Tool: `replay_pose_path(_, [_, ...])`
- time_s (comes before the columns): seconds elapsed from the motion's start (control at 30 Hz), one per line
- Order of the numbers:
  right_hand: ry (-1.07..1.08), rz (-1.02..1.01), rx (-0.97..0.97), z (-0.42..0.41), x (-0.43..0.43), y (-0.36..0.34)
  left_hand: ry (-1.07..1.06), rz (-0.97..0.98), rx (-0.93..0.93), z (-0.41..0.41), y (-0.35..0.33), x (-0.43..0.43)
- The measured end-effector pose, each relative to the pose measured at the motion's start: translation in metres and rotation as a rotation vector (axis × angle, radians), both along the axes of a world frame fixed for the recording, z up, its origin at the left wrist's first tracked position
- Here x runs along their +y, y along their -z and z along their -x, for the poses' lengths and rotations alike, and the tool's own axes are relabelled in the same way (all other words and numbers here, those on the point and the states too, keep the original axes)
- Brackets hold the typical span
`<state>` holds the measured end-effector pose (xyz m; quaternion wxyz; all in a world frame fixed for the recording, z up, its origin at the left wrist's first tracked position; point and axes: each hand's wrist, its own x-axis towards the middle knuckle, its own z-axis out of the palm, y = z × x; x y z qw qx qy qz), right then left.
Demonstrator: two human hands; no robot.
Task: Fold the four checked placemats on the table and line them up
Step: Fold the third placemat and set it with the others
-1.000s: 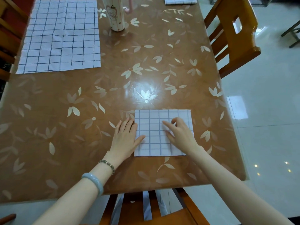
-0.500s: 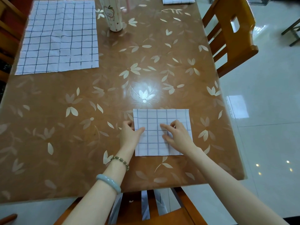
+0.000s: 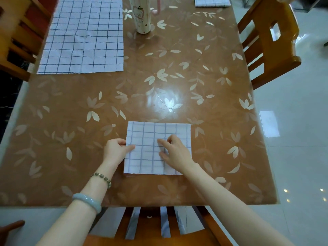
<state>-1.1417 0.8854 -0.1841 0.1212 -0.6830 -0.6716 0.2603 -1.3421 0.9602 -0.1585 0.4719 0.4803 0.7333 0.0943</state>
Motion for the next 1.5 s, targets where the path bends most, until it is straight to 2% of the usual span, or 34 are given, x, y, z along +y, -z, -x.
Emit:
replay_pose_path(0.1, [-0.011,0.006,0.01,0.024,0.009,0.001,-0.014,-0.019,0.025,0.022,-0.004,0.002])
replay_pose_path(0.33, [0.05,0.058,0.053,0.038,0.014,0.004,-0.094,-0.023,-0.056,0.038,-0.005,0.0])
replay_pose_path(0.57, [-0.004,0.215,0.054,0.035,0.019,-0.003,0.26,0.007,-0.02,0.048,-0.023,-0.012])
replay_pose_path(0.97, [-0.029,0.444,-0.012,0.041,0.044,-0.014,0.399,-0.19,-0.018,0.005,-0.071,-0.038])
replay_pose_path(1.1, [-0.022,0.457,-0.032,0.043,0.048,-0.013,0.445,-0.24,-0.031,-0.019,-0.076,-0.047])
replay_pose_path(1.2, [-0.027,0.41,0.023,0.038,0.046,-0.011,0.482,-0.289,-0.036,-0.038,-0.077,-0.052])
replay_pose_path(1.27, [-0.028,0.391,0.148,0.031,0.044,-0.014,0.513,-0.32,-0.024,-0.051,-0.076,-0.053])
replay_pose_path(1.33, [0.051,0.376,0.419,0.022,0.041,-0.018,0.552,-0.344,-0.005,-0.065,-0.073,-0.054])
replay_pose_path(1.4, [0.289,0.401,0.807,0.009,0.035,-0.024,0.587,-0.357,0.008,-0.078,-0.066,-0.056])
replay_pose_path(1.5, [0.617,0.473,1.275,-0.008,0.027,-0.024,0.613,-0.331,0.046,-0.093,-0.051,-0.06])
